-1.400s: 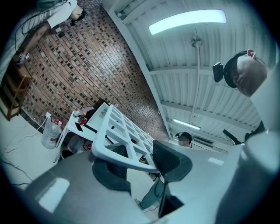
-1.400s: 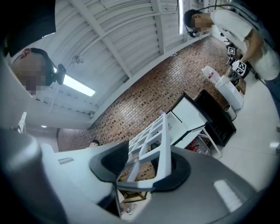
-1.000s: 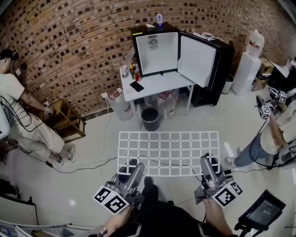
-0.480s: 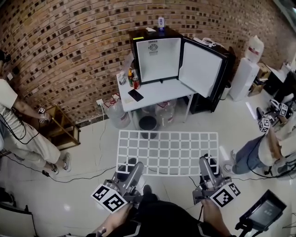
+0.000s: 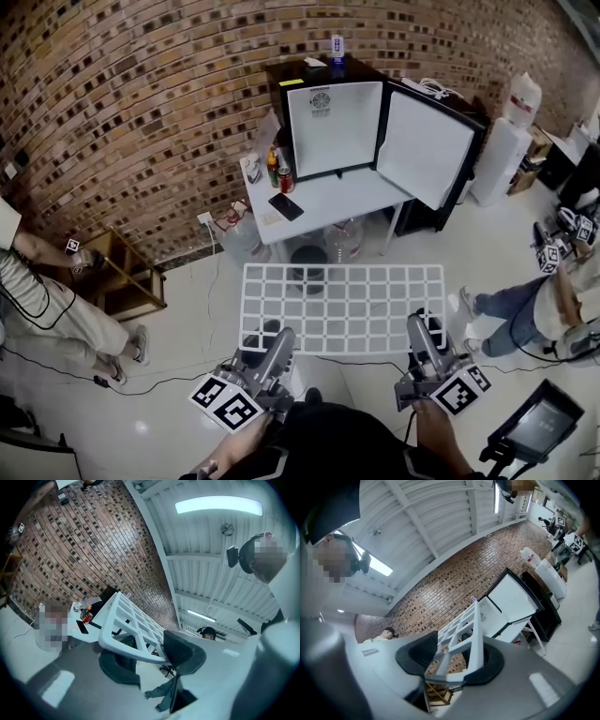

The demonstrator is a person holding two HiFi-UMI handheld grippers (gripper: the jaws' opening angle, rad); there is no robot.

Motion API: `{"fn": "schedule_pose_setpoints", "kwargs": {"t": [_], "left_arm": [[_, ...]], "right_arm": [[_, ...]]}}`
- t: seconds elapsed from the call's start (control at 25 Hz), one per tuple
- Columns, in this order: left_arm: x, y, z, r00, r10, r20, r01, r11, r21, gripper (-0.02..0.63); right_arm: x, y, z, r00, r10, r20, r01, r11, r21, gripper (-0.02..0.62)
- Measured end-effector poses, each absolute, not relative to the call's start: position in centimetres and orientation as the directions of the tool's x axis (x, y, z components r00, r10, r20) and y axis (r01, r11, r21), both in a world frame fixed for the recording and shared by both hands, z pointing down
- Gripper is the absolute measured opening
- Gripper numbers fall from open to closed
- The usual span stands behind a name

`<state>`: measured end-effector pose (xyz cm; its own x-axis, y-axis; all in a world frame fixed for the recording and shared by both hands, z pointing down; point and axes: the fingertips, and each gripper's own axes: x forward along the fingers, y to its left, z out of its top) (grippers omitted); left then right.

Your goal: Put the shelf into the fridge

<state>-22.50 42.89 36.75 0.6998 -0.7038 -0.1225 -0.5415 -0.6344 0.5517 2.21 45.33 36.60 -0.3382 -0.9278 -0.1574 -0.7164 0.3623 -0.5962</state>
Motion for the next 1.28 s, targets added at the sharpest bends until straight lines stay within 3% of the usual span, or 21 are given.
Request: {"fn": "schedule_pose_setpoints", "kwargs": {"t": [0.76,1.28], "left_arm": [[-23.7,31.9,39.2,0.723,-0.685,-0.087,-0.512,-0.616,0.599,0.149],[-19.6,23.6,37.9,0.671,-0.737,-0.087,-0.573,-0.589,0.569,0.149]], "right_arm": [[0.8,35.1,38.0,-0.303,-0.949,-0.084,-0.747,0.292,-0.597,0.170],[3.6,24.7,35.5,-0.368,-0.921,-0.126,-0.658,0.354,-0.665,0.170]]}}
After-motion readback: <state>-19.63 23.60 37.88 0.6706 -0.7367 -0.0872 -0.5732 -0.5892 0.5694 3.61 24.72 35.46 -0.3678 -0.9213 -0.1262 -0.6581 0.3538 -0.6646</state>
